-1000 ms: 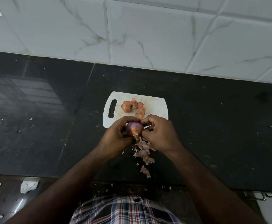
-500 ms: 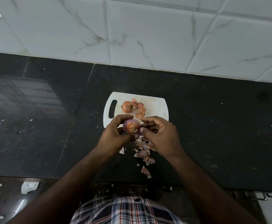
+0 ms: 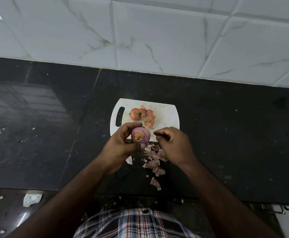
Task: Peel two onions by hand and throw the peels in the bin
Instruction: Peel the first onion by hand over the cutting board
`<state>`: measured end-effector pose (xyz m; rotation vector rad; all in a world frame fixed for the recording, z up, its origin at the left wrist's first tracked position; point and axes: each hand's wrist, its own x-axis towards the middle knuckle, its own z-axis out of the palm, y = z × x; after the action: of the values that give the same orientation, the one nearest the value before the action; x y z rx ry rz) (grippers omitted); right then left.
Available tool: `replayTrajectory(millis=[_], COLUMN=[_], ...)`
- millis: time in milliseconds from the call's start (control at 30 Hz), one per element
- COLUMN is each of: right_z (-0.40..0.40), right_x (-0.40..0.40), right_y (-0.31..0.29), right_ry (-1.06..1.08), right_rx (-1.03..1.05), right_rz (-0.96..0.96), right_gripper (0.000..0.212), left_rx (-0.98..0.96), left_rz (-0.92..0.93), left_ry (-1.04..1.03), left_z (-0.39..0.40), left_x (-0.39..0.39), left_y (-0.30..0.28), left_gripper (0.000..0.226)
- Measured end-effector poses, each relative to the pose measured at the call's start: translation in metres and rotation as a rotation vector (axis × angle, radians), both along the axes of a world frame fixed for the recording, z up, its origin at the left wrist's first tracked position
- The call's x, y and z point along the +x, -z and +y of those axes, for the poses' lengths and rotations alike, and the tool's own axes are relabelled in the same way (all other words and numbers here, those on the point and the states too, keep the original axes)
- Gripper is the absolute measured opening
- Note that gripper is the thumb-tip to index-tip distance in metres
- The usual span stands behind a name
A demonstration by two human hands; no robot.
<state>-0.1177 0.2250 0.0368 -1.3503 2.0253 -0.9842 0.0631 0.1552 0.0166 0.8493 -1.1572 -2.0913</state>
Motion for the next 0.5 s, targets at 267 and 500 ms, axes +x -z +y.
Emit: replayTrajectory(millis=[267, 500], right_z=[0.001, -0.010], right_x=[-0.004, 0.011], right_y=[-0.003, 0.002], right_ry=[-0.043, -0.091], right_rx=[0.066, 0.046], right_rz=[-0.145, -0.307], right_gripper=[0.034, 0.036], left_rx=[0.030, -0.124], left_rz=[-0.033, -0.093], left_ry=[0.034, 0.085], left_z=[-0.001, 0.001], left_x=[0.002, -0.003], left_y=[0.001, 0.004], left_gripper=[0.069, 0.061])
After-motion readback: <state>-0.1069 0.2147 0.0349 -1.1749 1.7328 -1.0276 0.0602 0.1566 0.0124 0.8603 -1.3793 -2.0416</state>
